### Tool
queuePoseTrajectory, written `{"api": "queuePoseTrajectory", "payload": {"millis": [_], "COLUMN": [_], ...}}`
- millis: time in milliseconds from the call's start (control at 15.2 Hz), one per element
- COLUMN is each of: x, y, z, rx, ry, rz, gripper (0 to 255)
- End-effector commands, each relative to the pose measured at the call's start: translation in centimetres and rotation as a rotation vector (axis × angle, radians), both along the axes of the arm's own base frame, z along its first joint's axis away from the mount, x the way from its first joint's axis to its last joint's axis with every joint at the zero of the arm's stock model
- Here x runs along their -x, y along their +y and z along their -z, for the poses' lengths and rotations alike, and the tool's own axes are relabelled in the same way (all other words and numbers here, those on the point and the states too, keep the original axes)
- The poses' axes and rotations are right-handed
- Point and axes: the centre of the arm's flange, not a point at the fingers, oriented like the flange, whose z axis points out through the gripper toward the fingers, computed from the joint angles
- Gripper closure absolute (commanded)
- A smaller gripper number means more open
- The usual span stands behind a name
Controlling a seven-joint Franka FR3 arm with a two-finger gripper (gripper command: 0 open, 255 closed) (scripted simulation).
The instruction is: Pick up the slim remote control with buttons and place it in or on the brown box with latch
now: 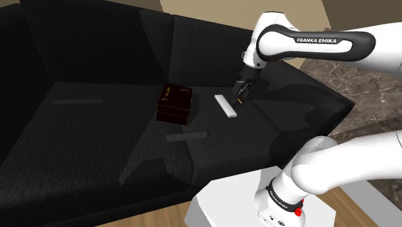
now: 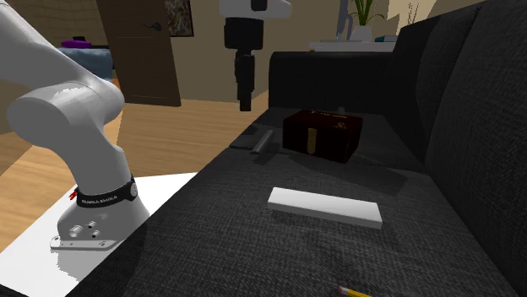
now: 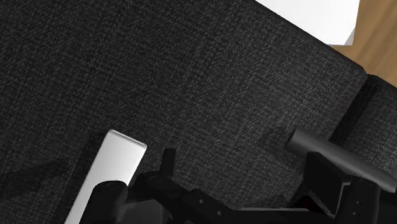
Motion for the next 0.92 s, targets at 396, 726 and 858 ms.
{"api": "queuePoseTrajectory", "payload": {"millis": [396, 726, 858], "x": [-6.2, -9.6, -10.9], "y": [-5.9, -10.0, -11.7], "z": [5.7, 9.1, 10.5], "rx": [0.027, 0.043, 0.049], "ry": [-0.024, -0.037, -0.042], "rz": [0.111, 0.179, 0.207], "gripper": [0, 0, 0]}}
